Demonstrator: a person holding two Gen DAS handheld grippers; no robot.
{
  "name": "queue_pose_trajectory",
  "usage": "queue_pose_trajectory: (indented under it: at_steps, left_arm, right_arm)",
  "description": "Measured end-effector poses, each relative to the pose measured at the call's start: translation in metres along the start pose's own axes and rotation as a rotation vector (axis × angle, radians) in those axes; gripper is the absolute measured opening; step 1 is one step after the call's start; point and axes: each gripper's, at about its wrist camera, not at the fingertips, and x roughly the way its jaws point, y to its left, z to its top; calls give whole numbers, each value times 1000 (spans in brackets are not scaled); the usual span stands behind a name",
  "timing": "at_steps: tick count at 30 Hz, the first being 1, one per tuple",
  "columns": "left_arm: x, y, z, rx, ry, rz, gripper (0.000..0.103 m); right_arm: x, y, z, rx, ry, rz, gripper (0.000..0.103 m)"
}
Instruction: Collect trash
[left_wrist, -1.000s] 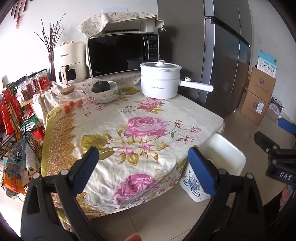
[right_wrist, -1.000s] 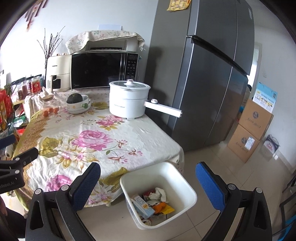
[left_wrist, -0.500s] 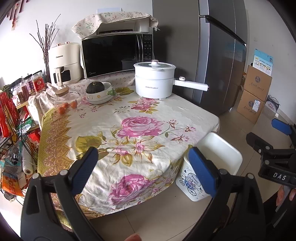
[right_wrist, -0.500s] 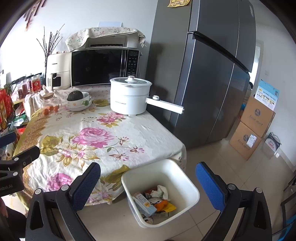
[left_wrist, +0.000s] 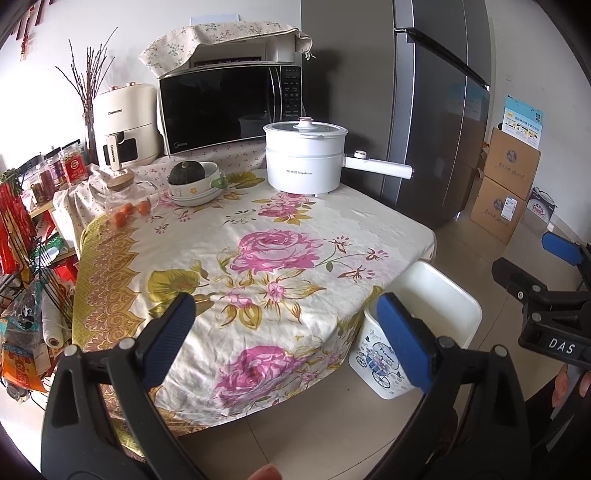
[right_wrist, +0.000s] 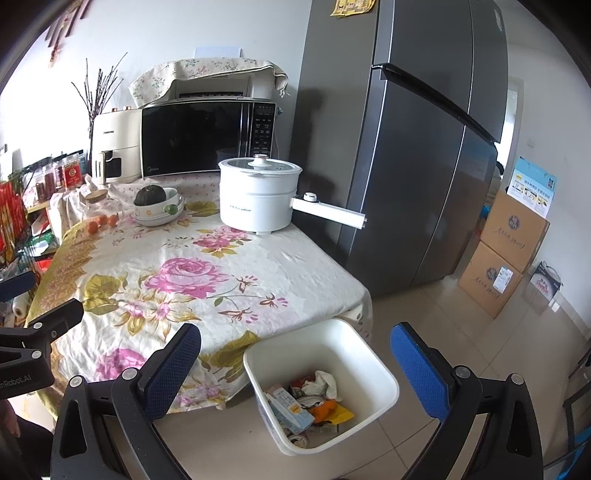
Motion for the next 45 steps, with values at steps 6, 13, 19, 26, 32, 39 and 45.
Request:
queue_pose_trajectory:
  at_steps: [6, 13, 19, 26, 32, 39, 45]
  left_arm:
    - [1, 0, -1, 0, 6, -5, 98]
    - [1, 0, -1, -3, 8, -9, 98]
    - [1, 0, -1, -3, 10, -9, 98]
    - [1, -1, -1, -3, 12, -14, 98]
    - [1, -2, -1, 2, 16, -16, 99]
    - [-2, -8, 2, 20, 3, -23, 99]
    - [-9, -9, 4, 22, -16, -57, 99]
  right_arm:
    - [-1, 0, 0, 0, 1, 1, 103]
    - [0, -1, 0, 1, 2, 1, 103]
    - [0, 0, 0, 2, 3, 2, 103]
    - [0, -1, 0, 2, 3, 2, 103]
    - [1, 0, 0, 3, 6, 1, 103]
    - [0, 1, -3, 11, 8, -3, 103]
    - [1, 3, -3, 22, 17, -13, 103]
